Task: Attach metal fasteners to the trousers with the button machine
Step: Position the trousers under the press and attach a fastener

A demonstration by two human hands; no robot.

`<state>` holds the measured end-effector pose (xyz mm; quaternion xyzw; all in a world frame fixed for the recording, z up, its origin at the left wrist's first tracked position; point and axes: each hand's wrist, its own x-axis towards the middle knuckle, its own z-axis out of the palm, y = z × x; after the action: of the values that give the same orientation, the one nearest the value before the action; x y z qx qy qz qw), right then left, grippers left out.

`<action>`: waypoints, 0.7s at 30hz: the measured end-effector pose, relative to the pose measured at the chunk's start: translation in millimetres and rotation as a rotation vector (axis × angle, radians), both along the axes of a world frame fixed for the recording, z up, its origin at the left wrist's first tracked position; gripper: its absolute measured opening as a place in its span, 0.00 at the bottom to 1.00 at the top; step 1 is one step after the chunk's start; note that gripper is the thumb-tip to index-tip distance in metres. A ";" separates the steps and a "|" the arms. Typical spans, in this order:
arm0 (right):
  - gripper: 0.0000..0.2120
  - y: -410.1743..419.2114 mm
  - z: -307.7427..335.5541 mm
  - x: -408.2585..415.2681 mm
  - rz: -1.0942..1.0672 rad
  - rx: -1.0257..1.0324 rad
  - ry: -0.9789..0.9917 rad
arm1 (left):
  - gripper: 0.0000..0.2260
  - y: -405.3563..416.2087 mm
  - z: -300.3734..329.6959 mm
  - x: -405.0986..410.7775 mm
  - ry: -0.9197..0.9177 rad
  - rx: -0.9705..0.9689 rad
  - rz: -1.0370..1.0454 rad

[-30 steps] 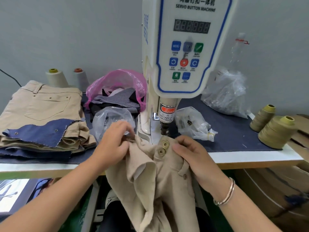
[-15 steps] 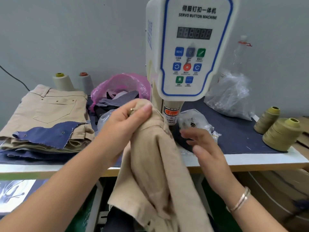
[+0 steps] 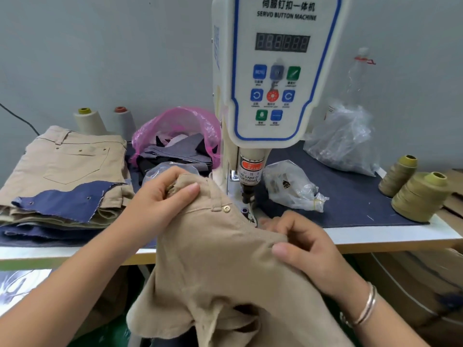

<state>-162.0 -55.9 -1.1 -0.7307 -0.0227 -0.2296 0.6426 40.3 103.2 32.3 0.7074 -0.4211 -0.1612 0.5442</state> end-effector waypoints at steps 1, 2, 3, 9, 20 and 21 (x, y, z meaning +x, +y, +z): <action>0.05 -2.5 4.2 2.3 -0.011 -0.020 0.022 | 0.14 -0.1 -5.8 3.5 -0.057 0.084 0.055; 0.05 -5.0 6.7 5.6 -0.033 -0.064 0.043 | 0.14 -0.8 -12.5 4.8 -0.142 0.178 0.113; 0.07 -7.1 7.4 10.4 -0.053 -0.108 0.059 | 0.14 -2.0 -18.7 3.1 -0.271 0.237 0.169; 0.08 -11.6 -10.1 31.8 -0.053 -0.166 0.141 | 0.15 -16.3 -40.3 -28.3 -0.460 0.084 -0.269; 0.08 -35.3 -32.0 36.7 -0.192 0.098 0.269 | 0.07 -44.6 -70.7 -23.2 0.001 0.165 -0.352; 0.09 -38.4 -32.3 40.8 -0.193 0.135 0.289 | 0.07 -47.8 -68.6 -17.9 0.034 0.155 -0.342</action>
<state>-121.2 -94.3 -33.4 -0.7100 0.1557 -0.1838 0.6617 22.4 55.4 -36.4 0.6626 -0.5122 -0.2951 0.4599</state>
